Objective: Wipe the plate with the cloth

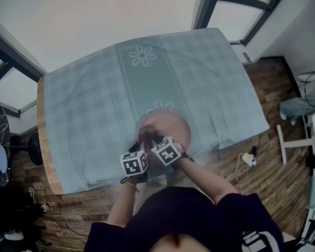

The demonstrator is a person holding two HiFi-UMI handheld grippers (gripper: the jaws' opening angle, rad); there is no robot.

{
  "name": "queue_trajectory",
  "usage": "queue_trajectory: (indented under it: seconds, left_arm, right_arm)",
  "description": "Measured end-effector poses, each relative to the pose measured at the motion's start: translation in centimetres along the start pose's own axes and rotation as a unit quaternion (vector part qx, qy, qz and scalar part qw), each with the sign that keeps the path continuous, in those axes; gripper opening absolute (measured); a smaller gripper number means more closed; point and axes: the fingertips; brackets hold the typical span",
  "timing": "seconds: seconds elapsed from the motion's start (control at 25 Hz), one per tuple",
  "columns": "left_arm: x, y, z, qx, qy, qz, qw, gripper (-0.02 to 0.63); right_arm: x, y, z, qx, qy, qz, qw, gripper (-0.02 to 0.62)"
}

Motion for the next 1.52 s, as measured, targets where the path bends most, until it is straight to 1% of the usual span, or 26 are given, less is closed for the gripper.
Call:
queue_trajectory:
  seconds: [0.36, 0.6, 0.8, 0.92, 1.2, 1.36, 1.52]
  left_arm:
    - [0.0, -0.1, 0.0, -0.001, 0.001, 0.004, 1.0000, 0.064]
    - [-0.1, -0.1, 0.0, -0.002, 0.000, 0.010, 1.0000, 0.064]
    - [0.1, -0.2, 0.0, -0.001, -0.001, 0.010, 1.0000, 0.063]
    - [0.1, -0.2, 0.0, 0.000, -0.003, 0.011, 0.9999, 0.063]
    - [-0.1, -0.3, 0.2, -0.005, 0.001, 0.015, 0.9999, 0.064]
    - [-0.1, -0.4, 0.1, -0.006, 0.000, 0.018, 0.9998, 0.064]
    - [0.2, -0.1, -0.1, 0.002, -0.010, 0.017, 0.9998, 0.064]
  right_arm:
    - [-2.2, -1.2, 0.4, -0.008, 0.020, 0.017, 1.000, 0.032]
    - [-3.4, -1.7, 0.5, -0.004, 0.043, 0.014, 0.999, 0.032]
    - [-4.0, -2.3, 0.8, -0.016, 0.066, 0.012, 0.998, 0.032]
    - [-3.9, -2.3, 1.2, -0.016, 0.072, 0.006, 0.997, 0.032]
    - [-1.6, -1.4, 3.0, 0.004, 0.047, -0.014, 0.999, 0.032]
    - [1.0, -0.5, 3.8, 0.017, 0.023, -0.016, 0.999, 0.032]
    - [4.0, 0.5, 4.3, 0.026, -0.006, -0.019, 0.999, 0.032]
Point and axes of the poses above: the fingertips, and each gripper's own axes: z backward along the fingers, x to its right, y out of its top, and after that the axes turned 4 degrees about -z, right-handed
